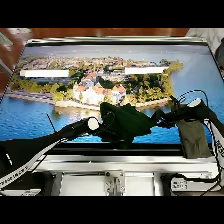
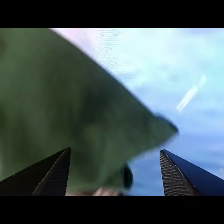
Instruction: Fold the shirts.
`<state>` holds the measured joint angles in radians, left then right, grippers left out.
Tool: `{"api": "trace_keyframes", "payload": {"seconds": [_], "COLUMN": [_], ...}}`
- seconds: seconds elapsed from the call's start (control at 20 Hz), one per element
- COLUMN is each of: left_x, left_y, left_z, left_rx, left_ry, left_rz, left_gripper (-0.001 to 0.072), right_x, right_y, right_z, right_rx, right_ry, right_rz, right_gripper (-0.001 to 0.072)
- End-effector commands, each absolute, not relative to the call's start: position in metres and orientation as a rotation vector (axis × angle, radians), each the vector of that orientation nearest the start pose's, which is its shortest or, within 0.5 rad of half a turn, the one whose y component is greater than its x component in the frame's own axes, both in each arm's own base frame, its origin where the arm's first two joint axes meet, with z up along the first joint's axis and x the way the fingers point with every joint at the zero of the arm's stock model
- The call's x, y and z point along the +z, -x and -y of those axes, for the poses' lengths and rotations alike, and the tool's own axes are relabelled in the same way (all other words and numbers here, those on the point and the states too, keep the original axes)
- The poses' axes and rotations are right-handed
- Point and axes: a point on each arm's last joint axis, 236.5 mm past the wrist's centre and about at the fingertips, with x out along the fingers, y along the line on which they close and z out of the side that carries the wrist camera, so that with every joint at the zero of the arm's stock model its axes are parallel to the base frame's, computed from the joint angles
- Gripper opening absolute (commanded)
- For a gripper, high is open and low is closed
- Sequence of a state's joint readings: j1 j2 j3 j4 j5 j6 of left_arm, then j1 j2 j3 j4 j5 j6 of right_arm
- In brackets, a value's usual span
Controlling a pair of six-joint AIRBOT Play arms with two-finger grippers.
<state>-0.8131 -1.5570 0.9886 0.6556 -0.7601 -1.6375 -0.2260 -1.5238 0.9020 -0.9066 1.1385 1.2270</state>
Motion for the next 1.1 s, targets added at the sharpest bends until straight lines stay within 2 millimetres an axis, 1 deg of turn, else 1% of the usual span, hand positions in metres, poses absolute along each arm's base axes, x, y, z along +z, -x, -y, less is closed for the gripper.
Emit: {"api": "trace_keyframes", "payload": {"seconds": [0.0, 0.05, 0.1, 0.15, 0.2, 0.25, 0.3, 0.35, 0.4, 0.45, 0.5, 0.55, 0.6, 0.65, 0.7, 0.75, 0.8, 0.85, 0.9, 0.95, 1.0, 1.05], "left_x": [-0.074, -0.075, -0.075, -0.075, -0.074, -0.068, -0.054, -0.034, -0.003, 0.034, 0.077, 0.129, 0.186, 0.241, 0.294, 0.347, 0.392, 0.423, 0.448, 0.459, 0.460, 0.450], "left_y": [-0.202, -0.204, -0.206, -0.212, -0.220, -0.230, -0.239, -0.251, -0.267, -0.282, -0.295, -0.305, -0.310, -0.310, -0.303, -0.291, -0.276, -0.260, -0.245, -0.234, -0.226, -0.220], "left_z": [0.387, 0.380, 0.372, 0.359, 0.341, 0.318, 0.291, 0.265, 0.238, 0.215, 0.195, 0.176, 0.162, 0.151, 0.142, 0.133, 0.121, 0.110, 0.097, 0.085, 0.071, 0.057], "left_rx": [-0.684, -0.670, -0.650, -0.614, -0.558, -0.494, -0.436, -0.384, -0.324, -0.270, -0.223, -0.190, -0.188, -0.193, -0.213, -0.244, -0.273, -0.293, -0.306, -0.302, -0.274, -0.235], "left_ry": [0.374, 0.344, 0.315, 0.266, 0.205, 0.127, 0.033, -0.058, -0.138, -0.185, -0.194, -0.171, -0.145, -0.100, -0.033, 0.037, 0.088, 0.111, 0.116, 0.111, 0.112, 0.105], "left_rz": [-1.585, -1.582, -1.580, -1.563, -1.537, -1.506, -1.471, -1.423, -1.350, -1.267, -1.175, -1.063, -0.931, -0.797, -0.670, -0.539, -0.426, -0.346, -0.279, -0.244, -0.245, -0.282], "left_gripper": [0.0040, 0.0040, 0.0039, 0.0037, 0.0036, 0.0037, 0.0037, 0.0036, 0.0037, 0.0037, 0.0037, 0.0038, 0.0038, 0.0038, 0.0038, 0.0038, 0.0038, 0.0038, 0.0038, 0.0038, 0.0038, 0.0038], "right_x": [-0.126, -0.128, -0.126, -0.121, -0.110, -0.093, -0.067, -0.034, 0.010, 0.058, 0.117, 0.177, 0.242, 0.303, 0.352, 0.396, 0.426, 0.448, 0.465, 0.475, 0.479, 0.476], "right_y": [-0.343, -0.342, -0.342, -0.345, -0.352, -0.362, -0.376, -0.390, -0.405, -0.416, -0.423, -0.425, -0.419, -0.404, -0.386, -0.362, -0.338, -0.316, -0.294, -0.278, -0.264, -0.254], "right_z": [-0.073, -0.078, -0.082, -0.085, -0.086, -0.084, -0.082, -0.080, -0.078, -0.076, -0.075, -0.073, -0.069, -0.065, -0.063, -0.063, -0.066, -0.069, -0.071, -0.068, -0.059, -0.048], "right_rx": [0.221, 0.221, 0.231, 0.247, 0.275, 0.297, 0.326, 0.355, 0.380, 0.399, 0.412, 0.411, 0.397, 0.374, 0.355, 0.348, 0.350, 0.357, 0.354, 0.329, 0.281, 0.224], "right_ry": [-0.685, -0.682, -0.678, -0.687, -0.666, -0.632, -0.586, -0.533, -0.475, -0.420, -0.365, -0.317, -0.269, -0.234, -0.213, -0.197, -0.183, -0.172, -0.156, -0.139, -0.121, -0.106], "right_rz": [-1.514, -1.523, -1.526, -1.515, -1.478, -1.424, -1.342, -1.247, -1.130, -1.009, -0.869, -0.719, -0.556, -0.402, -0.274, -0.159, -0.081, -0.024, 0.021, 0.048, 0.062, 0.047], "right_gripper": [0.0640, 0.0415, 0.0129, 0.0070, 0.0065, 0.0065, 0.0065, 0.0064, 0.0064, 0.0064, 0.0064, 0.0065, 0.0065, 0.0065, 0.0065, 0.0065, 0.0065, 0.0064, 0.0064, 0.0064, 0.0064, 0.0064]}}
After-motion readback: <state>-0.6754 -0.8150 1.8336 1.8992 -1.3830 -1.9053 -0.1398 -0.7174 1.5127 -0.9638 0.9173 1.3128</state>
